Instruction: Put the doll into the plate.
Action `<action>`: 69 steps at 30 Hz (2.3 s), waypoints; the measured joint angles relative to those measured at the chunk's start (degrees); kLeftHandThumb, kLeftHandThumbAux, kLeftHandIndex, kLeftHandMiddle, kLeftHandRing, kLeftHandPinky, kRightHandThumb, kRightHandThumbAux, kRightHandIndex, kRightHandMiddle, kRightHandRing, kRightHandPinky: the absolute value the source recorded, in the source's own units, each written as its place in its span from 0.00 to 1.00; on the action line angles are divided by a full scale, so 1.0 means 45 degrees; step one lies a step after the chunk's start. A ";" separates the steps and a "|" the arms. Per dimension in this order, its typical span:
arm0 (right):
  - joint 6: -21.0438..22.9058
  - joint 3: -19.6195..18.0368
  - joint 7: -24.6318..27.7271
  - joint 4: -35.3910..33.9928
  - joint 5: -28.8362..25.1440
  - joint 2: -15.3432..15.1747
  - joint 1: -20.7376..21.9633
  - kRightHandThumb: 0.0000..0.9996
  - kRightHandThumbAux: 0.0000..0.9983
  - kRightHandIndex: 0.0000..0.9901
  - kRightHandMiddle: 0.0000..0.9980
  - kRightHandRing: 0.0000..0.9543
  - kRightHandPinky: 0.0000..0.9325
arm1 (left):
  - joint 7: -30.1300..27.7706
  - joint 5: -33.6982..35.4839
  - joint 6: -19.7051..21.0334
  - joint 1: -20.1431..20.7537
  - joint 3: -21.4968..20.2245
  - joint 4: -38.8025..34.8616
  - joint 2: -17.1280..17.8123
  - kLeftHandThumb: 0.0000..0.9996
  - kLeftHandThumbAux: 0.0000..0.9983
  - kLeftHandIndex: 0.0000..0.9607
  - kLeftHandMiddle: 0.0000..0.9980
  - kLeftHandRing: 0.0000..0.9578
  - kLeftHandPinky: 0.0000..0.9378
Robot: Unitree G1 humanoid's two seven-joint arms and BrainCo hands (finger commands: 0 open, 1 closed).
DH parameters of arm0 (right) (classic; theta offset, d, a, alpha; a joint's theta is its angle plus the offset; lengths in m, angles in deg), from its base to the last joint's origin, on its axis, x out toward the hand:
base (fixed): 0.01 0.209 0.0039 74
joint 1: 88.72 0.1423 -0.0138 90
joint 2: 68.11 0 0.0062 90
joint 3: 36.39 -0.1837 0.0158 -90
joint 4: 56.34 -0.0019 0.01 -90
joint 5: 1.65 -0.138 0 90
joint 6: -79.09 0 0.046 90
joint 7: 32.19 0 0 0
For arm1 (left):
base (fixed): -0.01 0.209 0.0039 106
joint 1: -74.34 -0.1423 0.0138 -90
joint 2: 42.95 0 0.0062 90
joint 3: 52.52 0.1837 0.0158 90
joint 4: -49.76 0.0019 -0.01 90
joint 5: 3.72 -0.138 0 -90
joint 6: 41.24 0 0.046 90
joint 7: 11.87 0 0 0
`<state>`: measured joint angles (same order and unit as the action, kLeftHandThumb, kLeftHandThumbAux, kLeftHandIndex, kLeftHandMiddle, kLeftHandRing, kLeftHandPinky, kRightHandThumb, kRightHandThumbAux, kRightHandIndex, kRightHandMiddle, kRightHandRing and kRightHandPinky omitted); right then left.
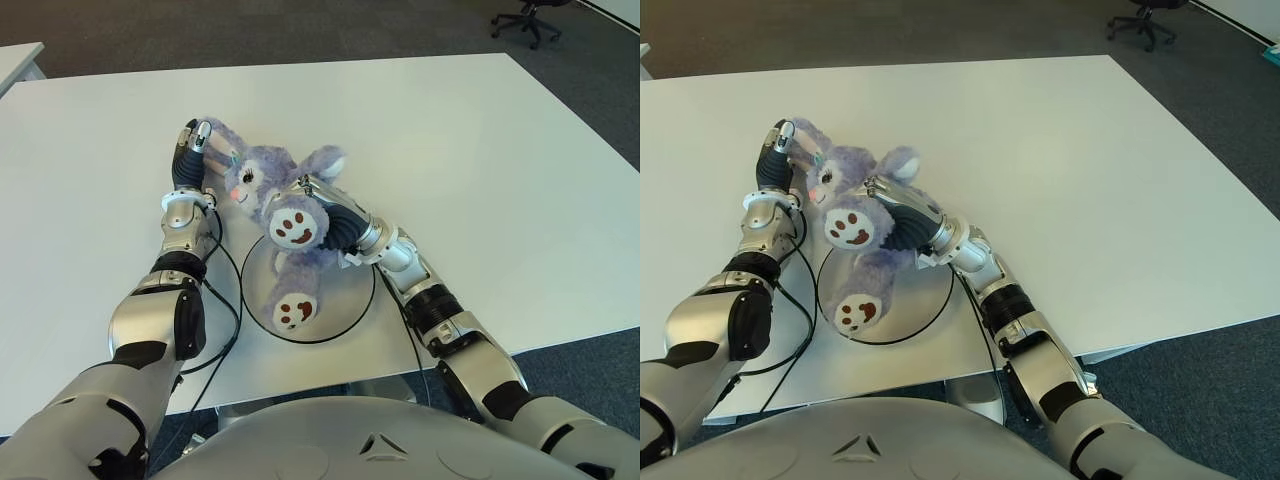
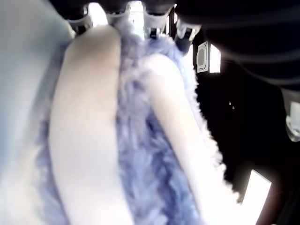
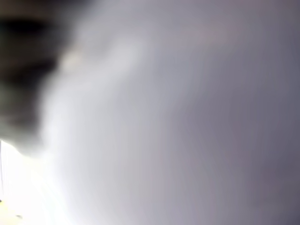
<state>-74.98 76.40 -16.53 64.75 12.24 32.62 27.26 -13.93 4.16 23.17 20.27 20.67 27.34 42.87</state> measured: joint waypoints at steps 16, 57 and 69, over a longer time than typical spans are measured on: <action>-0.1772 0.0170 -0.1779 0.1268 0.2276 0.0045 0.0532 0.74 0.71 0.44 0.84 0.88 0.91 | 0.0000 0.0001 0.0004 -0.0057 -0.0012 0.0025 -0.0105 0.00 0.37 0.00 0.09 0.04 0.00; -0.1545 0.0932 -0.1782 0.1657 0.1316 -0.0263 0.0911 0.71 0.71 0.44 0.81 0.85 0.85 | 0.0066 -0.0001 -0.0109 -0.0111 -0.0017 0.0001 -0.0037 0.00 0.38 0.00 0.11 0.05 0.00; -0.0666 0.0952 -0.1305 0.0657 0.1094 -0.0386 0.0491 0.70 0.71 0.44 0.79 0.82 0.83 | 0.0066 0.0001 -0.0139 -0.0093 -0.0023 -0.0018 -0.0042 0.00 0.38 0.00 0.11 0.05 0.00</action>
<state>-77.98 80.68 -22.41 67.71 17.16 30.88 29.47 -13.64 4.16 22.54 19.86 20.57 27.26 42.68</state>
